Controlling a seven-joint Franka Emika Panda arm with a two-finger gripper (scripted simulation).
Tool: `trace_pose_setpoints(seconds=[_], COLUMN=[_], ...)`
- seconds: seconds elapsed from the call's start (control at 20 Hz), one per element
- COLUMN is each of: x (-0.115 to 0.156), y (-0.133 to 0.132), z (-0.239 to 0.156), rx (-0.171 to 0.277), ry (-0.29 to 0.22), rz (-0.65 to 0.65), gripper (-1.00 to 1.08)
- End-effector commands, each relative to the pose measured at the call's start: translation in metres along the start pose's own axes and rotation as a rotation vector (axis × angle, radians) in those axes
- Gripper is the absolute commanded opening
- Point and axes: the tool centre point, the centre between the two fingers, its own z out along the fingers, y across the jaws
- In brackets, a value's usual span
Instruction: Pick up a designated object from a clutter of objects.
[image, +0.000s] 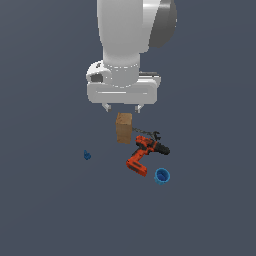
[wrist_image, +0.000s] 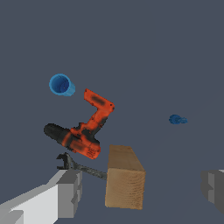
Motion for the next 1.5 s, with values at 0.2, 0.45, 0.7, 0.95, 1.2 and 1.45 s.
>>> trace_pose_setpoints(seconds=[0.2,0.45,0.7,0.95,1.2,1.45], x=[-0.023,-0.049,-0.072,-0.087,-0.093,-0.093], y=[0.002,0.003,0.004,0.005,0.005,0.005], z=[0.034,0.066,0.090,0.105,0.111,0.112], rx=[0.001,0.002,0.002,0.003,0.003,0.003], ry=[-0.007,-0.014,-0.019,-0.023,-0.024,-0.025], rz=[0.028,0.057,0.080,0.094,0.099,0.099], gripper=[1.00,1.00,1.00,1.00,1.00,1.00])
